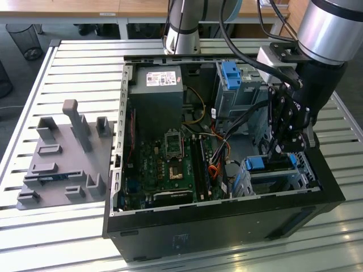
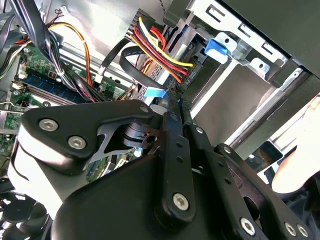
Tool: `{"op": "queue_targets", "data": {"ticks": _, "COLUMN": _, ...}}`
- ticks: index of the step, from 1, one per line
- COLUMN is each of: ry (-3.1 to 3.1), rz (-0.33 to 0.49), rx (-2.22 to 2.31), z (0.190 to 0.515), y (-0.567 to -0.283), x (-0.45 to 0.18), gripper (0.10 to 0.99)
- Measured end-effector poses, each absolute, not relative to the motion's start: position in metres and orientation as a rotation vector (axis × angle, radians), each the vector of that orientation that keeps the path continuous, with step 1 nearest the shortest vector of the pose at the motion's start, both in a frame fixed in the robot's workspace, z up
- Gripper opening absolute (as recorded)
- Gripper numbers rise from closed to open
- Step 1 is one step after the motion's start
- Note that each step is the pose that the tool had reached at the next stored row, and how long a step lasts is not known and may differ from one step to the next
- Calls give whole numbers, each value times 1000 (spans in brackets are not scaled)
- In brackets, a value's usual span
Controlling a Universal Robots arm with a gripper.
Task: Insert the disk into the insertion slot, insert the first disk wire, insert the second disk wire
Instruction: 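Insert the second disk wire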
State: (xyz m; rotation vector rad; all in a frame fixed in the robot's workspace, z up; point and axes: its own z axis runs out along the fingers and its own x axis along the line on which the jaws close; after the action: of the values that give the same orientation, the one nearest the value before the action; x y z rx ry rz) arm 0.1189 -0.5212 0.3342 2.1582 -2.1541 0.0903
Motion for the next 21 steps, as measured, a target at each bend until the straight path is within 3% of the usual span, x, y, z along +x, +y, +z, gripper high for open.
{"op": "queue_targets", "data": {"ticks": 21, "ry": -2154, "rz": 90, "rx": 2158, "z": 329, "y": -521, "x": 119, "gripper": 141}}
